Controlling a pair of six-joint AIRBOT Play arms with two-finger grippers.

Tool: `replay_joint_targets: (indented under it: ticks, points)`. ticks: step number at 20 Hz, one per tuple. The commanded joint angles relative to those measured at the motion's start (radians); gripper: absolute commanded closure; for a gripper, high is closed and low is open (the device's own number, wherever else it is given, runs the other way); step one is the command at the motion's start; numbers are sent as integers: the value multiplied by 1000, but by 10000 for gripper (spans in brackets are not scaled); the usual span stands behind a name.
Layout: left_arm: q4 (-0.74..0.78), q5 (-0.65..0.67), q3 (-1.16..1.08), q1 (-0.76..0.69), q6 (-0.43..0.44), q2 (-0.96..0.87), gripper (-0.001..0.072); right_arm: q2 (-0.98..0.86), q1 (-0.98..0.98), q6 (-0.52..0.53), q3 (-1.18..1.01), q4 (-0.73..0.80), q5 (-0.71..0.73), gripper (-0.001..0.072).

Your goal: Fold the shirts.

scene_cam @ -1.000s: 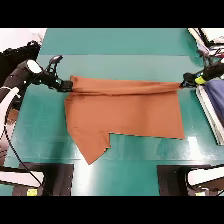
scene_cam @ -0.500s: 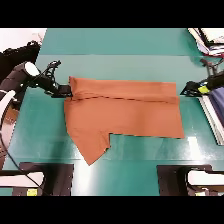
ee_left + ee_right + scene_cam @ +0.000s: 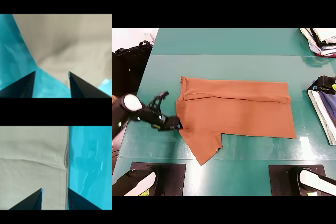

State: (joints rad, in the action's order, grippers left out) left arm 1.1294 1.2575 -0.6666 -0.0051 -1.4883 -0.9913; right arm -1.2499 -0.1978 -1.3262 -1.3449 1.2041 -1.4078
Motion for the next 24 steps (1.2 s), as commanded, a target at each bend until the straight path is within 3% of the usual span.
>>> replay_joint_targets:
  ticks: [1,8,12,13,14,15,18,22,23,24]
  points:
    - [-119,-3,179,0,-8,89,219,27,-3,0,0,-5,-11,347]
    - [-261,-175,285,-1,-3,92,219,27,-3,-1,0,-8,-19,347]
    - [-297,-275,320,-113,-6,92,221,27,-3,0,0,-8,-22,347]
    - [-301,-294,320,-139,-20,92,267,27,-3,-1,0,-8,-36,347]
    - [-307,-300,319,-143,-34,92,611,27,-7,0,0,-3,-55,347]
    - [-311,-300,313,-143,-31,92,684,27,-18,0,1,-4,-76,347]
    - [-311,-246,252,-143,-26,92,683,36,-79,0,23,-3,-142,347]
    - [-307,-226,158,-143,4,92,683,138,-211,2,298,4,-127,332]
    - [-307,-229,146,-143,4,92,683,163,-248,19,394,3,-126,209]
    - [-307,-233,138,-143,4,92,683,178,-277,28,481,1,-121,171]
